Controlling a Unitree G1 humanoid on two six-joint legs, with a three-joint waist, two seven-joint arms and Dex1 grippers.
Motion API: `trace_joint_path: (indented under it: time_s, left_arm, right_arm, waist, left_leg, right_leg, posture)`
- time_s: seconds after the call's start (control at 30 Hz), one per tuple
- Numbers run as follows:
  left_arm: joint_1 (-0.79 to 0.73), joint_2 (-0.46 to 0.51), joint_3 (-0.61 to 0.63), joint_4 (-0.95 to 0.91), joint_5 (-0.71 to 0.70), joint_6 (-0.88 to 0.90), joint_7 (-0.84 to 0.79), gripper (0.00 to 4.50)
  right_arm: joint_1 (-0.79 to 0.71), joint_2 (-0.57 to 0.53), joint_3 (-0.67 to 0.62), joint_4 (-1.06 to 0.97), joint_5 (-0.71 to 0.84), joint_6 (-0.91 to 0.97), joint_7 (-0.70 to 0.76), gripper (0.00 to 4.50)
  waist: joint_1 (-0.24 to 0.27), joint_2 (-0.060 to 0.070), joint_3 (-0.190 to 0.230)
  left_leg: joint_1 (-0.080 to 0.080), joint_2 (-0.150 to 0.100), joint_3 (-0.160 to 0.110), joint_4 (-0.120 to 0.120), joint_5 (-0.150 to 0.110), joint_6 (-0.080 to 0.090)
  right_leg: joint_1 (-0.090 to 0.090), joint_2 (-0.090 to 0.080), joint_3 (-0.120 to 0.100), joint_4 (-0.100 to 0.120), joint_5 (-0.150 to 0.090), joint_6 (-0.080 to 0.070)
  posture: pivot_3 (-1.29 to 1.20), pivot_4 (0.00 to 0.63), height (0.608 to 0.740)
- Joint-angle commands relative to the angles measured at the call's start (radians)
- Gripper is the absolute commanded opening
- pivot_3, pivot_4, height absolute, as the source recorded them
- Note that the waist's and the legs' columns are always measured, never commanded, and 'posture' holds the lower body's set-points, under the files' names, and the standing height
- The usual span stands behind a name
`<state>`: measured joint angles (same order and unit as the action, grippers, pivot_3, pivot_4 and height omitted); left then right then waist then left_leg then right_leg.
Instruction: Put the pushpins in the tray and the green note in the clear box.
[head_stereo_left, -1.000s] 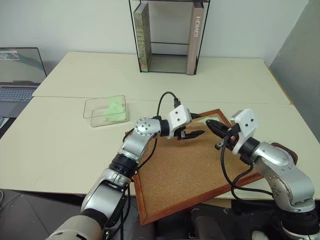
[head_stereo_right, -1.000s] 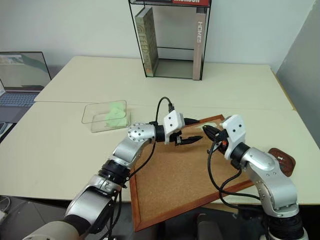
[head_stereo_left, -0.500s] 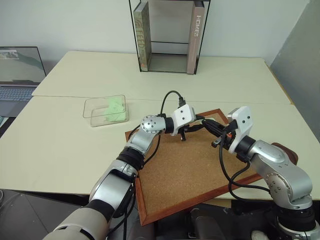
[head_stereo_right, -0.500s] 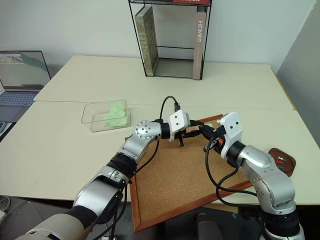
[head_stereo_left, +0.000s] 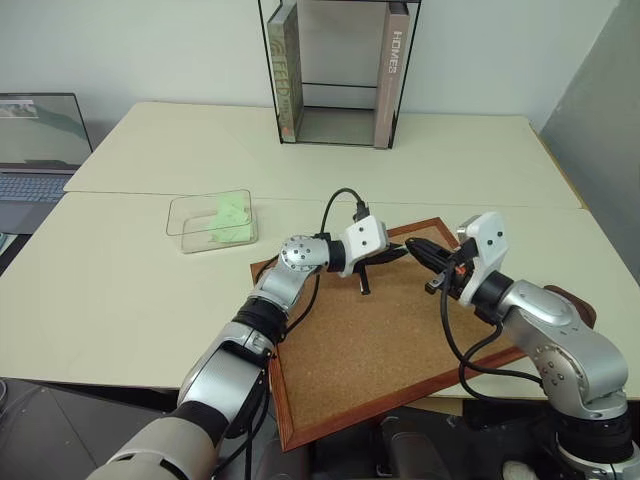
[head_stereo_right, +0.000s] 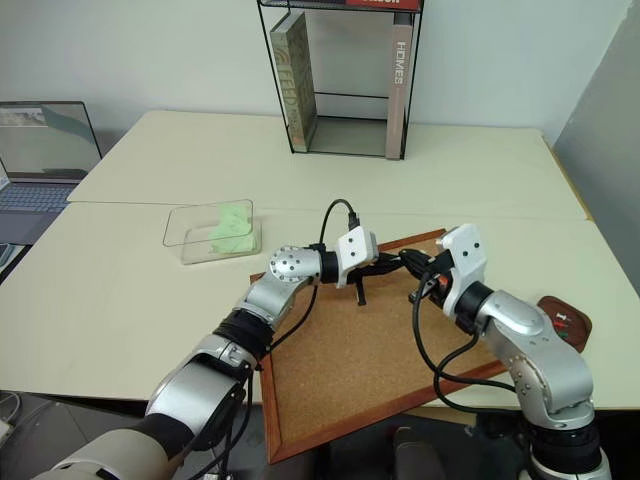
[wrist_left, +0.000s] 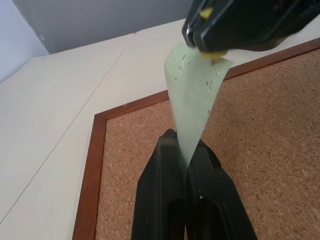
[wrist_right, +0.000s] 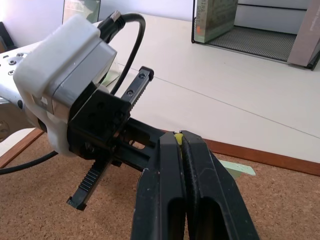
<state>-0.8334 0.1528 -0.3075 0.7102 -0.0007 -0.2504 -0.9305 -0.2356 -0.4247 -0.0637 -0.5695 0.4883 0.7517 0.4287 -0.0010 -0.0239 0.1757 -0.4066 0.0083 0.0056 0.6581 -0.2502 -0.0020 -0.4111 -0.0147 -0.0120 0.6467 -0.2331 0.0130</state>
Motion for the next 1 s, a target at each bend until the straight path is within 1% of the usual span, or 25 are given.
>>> trace_joint_path:
  time_s: [0.03, 0.2, 0.3, 0.47, 0.53, 0.63, 0.73, 0.83, 1.0]
  left_arm:
    - [0.007, -0.005, 0.019, -0.021, -0.001, -0.014, 0.013, 0.01]
    - [0.01, -0.015, 0.013, -0.006, 0.01, -0.017, 0.029, 0.01]
    - [0.021, -0.019, 0.007, -0.038, 0.004, -0.011, 0.019, 0.01]
    - [0.089, -0.003, -0.006, -0.201, -0.009, 0.028, -0.005, 0.01]
    - [0.124, 0.008, -0.009, -0.281, -0.013, 0.055, -0.013, 0.01]
    - [0.169, 0.024, -0.024, -0.372, -0.008, 0.084, -0.021, 0.01]
    - [0.192, 0.025, -0.037, -0.418, 0.003, 0.103, -0.017, 0.01]
    - [0.202, 0.021, -0.049, -0.445, 0.007, 0.122, -0.007, 0.01]
    - [0.213, 0.025, -0.053, -0.464, 0.008, 0.134, 0.0, 0.01]
  right_arm:
    - [-0.01, 0.01, -0.098, -0.075, 0.081, 0.0, -0.018, 0.0]
    - [0.033, -0.023, -0.213, -0.123, 0.154, 0.041, -0.045, 0.0]
    - [0.085, -0.066, -0.312, -0.141, 0.149, 0.053, -0.078, 0.0]
    - [0.266, -0.149, -0.481, -0.117, 0.108, 0.028, -0.057, 0.0]
    - [0.336, -0.171, -0.522, -0.079, 0.049, 0.005, -0.071, 0.0]
    - [0.407, -0.196, -0.541, -0.006, -0.045, -0.036, -0.09, 0.0]
    - [0.433, -0.215, -0.524, 0.072, -0.101, -0.073, -0.083, 0.0]
    - [0.436, -0.223, -0.507, 0.146, -0.131, -0.128, -0.055, 0.0]
    - [0.39, -0.235, -0.445, 0.274, -0.172, -0.173, -0.027, 0.0]
  waist:
    - [0.0, 0.0, 0.0]
    - [0.001, 0.0, 0.0]
    - [0.003, 0.0, 0.0]
    - [0.006, 0.0, 0.0]
    - [0.006, 0.001, 0.0]
    - [0.004, 0.001, -0.001]
    - [0.0, 0.001, -0.001]
    - [-0.001, 0.001, -0.001]
    - [-0.003, 0.003, -0.002]
  left_leg:
    - [0.0, 0.0, 0.0, 0.0, 0.0, 0.0]
    - [0.0, 0.0, 0.0, 0.001, 0.0, 0.0]
    - [-0.001, 0.0, 0.0, 0.001, 0.0, 0.0]
    - [-0.002, -0.001, 0.0, 0.002, 0.0, 0.0]
    - [-0.002, 0.0, 0.0, 0.002, 0.0, 0.0]
    - [-0.001, 0.0, 0.0, 0.002, 0.0, 0.0]
    - [0.004, 0.0, 0.002, 0.002, 0.0, 0.0]
    - [0.006, 0.002, 0.002, 0.002, 0.0, 0.0]
    - [0.006, 0.002, 0.003, 0.002, 0.0, 0.001]
  right_leg:
    - [0.0, 0.0, 0.0, 0.0, 0.0, 0.0]
    - [0.0, 0.0, 0.0, 0.0, 0.0, 0.0]
    - [0.0, 0.0, 0.0, 0.0, 0.0, 0.0]
    - [0.0, -0.001, 0.0, -0.001, 0.0, 0.0]
    - [0.0, -0.001, 0.0, -0.001, 0.0, 0.0]
    - [0.0, -0.001, 0.001, 0.0, 0.0, 0.0]
    - [0.003, -0.001, 0.002, 0.001, 0.0, 0.001]
    - [0.005, 0.0, 0.002, 0.001, 0.0, 0.0]
    - [0.005, 0.002, 0.002, 0.001, 0.0, 0.001]
  posture:
    - [0.0, 0.15, 0.74]
    - [0.0, 0.15, 0.74]
    - [0.0, 0.15, 0.74]
    - [0.0, 0.15, 0.74]
    - [0.0, 0.15, 0.74]
    - [0.0, 0.15, 0.74]
    - [0.0, 0.15, 0.74]
    - [0.0, 0.15, 0.74]
    - [0.0, 0.15, 0.74]
